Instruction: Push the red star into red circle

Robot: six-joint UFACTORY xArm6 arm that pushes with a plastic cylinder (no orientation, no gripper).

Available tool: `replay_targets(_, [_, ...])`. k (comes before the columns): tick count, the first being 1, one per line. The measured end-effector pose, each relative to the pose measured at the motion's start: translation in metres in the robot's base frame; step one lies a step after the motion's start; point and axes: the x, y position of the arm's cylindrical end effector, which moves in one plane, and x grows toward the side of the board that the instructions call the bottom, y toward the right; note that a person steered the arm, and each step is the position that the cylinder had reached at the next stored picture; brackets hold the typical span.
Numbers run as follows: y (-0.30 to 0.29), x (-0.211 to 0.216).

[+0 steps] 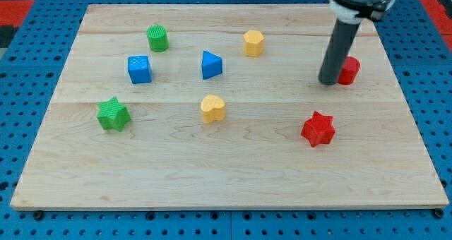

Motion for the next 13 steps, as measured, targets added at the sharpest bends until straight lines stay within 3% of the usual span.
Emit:
replay_targets(1, [-0.008,0.075])
replay_targets(2, [0.044,0.114])
replay_targets(4, [0.036,0.194])
replay_targets(5, [-0.011,0.178])
replay_targets(7, [0.021,0.138])
replay_targets(10, [-0.008,0.084])
replay_targets(13, [-0.009,0.08])
